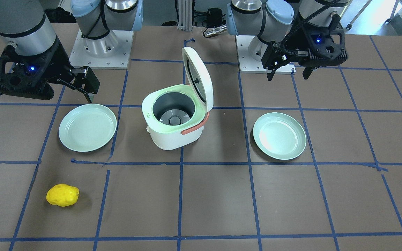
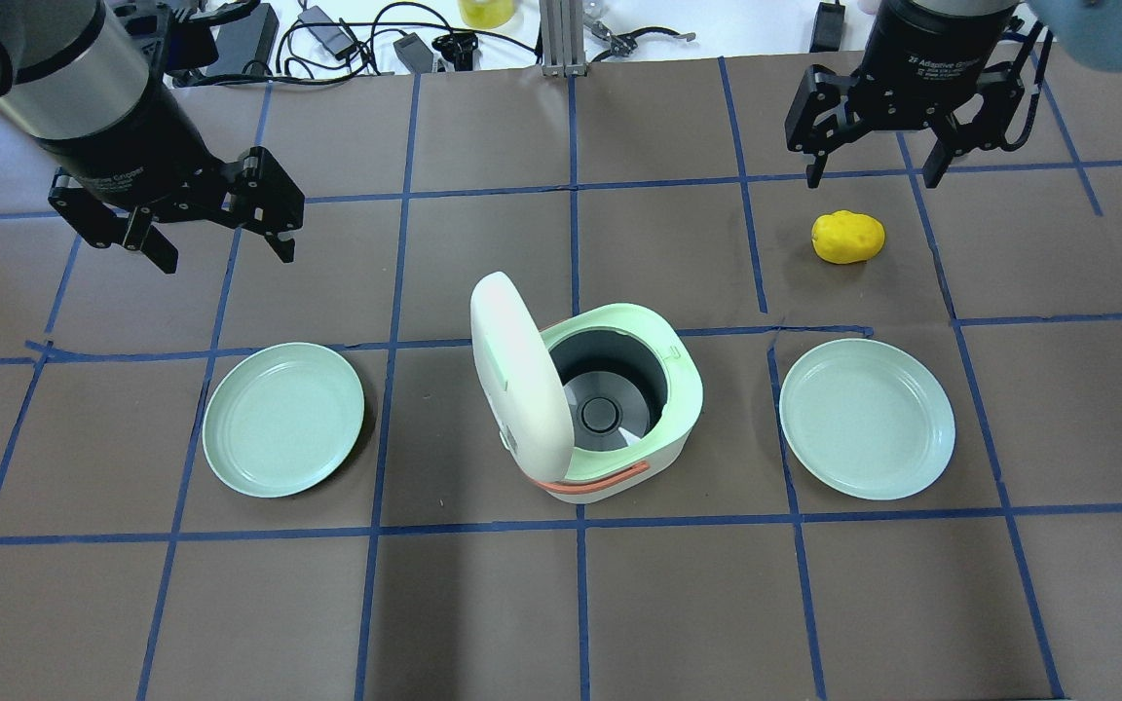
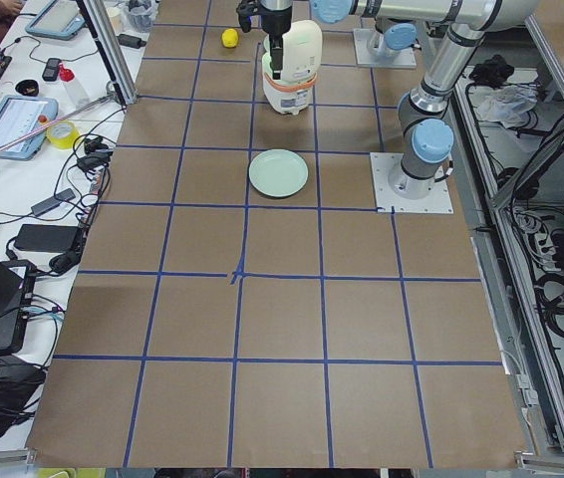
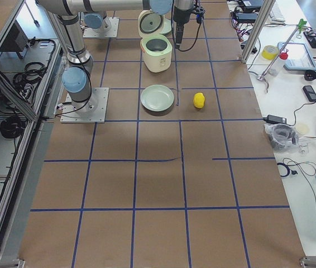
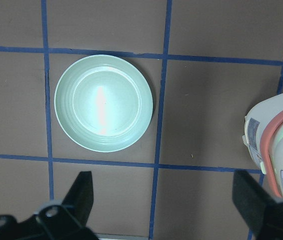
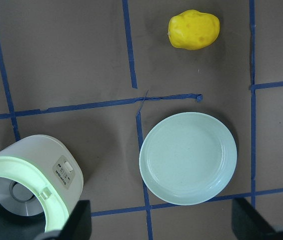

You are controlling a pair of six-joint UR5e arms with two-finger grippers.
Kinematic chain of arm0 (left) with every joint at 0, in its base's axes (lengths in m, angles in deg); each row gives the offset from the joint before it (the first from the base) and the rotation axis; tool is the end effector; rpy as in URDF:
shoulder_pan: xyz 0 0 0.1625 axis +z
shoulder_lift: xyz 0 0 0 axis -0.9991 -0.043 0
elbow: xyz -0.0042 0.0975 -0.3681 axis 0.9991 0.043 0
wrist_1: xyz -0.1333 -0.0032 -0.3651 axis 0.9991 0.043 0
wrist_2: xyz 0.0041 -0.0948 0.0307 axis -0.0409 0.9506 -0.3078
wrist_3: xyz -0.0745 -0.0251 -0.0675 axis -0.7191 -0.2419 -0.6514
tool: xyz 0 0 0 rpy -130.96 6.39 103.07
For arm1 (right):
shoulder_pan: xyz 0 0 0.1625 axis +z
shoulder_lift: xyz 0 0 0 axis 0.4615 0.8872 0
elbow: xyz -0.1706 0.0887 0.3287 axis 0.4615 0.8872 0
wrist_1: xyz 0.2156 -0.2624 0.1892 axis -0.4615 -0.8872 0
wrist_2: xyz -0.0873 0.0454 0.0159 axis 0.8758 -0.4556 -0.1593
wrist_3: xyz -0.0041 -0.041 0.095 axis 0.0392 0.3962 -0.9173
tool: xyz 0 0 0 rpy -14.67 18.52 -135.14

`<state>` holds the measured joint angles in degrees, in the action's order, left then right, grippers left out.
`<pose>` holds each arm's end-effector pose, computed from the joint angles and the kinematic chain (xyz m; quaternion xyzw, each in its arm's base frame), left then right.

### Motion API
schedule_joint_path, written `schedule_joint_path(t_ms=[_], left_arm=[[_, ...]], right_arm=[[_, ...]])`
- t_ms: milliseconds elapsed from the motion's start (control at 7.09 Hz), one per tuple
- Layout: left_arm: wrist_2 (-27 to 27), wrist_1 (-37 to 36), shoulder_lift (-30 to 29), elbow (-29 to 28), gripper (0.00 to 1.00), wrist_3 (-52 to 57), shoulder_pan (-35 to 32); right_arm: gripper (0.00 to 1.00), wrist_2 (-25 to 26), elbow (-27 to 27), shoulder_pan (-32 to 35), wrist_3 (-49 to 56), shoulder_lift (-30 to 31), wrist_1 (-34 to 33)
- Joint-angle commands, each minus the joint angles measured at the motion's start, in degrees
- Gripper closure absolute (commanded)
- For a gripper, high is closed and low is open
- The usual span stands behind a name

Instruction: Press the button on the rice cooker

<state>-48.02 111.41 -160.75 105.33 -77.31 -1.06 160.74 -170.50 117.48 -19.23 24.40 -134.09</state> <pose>-0.1203 -0.4388 0.4618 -0.0368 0.9993 -0.0039 0.0106 0.1289 -0.4986 0.4502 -0.0495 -0.9982 -0.0238 0.0224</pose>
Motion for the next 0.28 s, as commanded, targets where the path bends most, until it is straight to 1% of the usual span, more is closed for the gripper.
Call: schedule_joint_path(t_ms=[0, 141], left_arm=[[0.00, 0.00, -0.09, 0.00, 0.00, 0.00, 0.00], [0.00, 0.00, 0.00, 0.00, 0.00, 0.00, 0.00]], right_arm=[[0.00, -0.06, 0.00, 0.00, 0.02, 0.04, 0.00], [0.00, -0.06, 0.00, 0.00, 0.02, 0.12, 0.00]])
